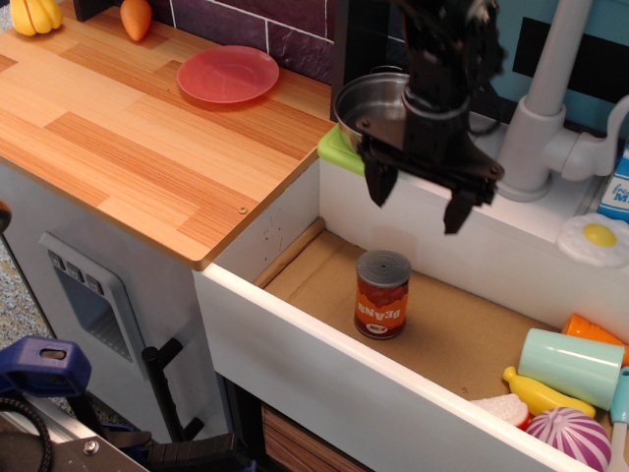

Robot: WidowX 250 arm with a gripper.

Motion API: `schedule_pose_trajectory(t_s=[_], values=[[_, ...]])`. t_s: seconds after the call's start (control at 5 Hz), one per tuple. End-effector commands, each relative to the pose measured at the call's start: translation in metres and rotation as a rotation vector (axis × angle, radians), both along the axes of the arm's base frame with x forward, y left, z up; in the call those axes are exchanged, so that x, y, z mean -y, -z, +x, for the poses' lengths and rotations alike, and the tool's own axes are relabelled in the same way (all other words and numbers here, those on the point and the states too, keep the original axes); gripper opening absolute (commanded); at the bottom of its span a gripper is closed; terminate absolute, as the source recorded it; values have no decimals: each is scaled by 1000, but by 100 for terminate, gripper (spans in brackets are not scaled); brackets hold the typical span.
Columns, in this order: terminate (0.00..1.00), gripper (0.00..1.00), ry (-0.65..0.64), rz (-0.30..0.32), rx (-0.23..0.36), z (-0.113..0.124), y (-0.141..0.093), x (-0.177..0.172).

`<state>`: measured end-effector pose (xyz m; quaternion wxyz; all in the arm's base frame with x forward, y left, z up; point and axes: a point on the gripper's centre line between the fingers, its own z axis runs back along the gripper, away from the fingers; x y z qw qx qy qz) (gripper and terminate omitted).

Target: Put can in pot

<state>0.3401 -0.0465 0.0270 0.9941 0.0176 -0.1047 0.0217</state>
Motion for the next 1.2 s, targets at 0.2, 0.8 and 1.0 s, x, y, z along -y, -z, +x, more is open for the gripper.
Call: schedule_pose_trajectory(t_s=[0.2,0.8,1.0], values=[[0,100,23,-1,-24,0,7,-8],[0,100,18,55,-25,-1,35,-23],[0,100,27,48,-23,-5,41,-25]])
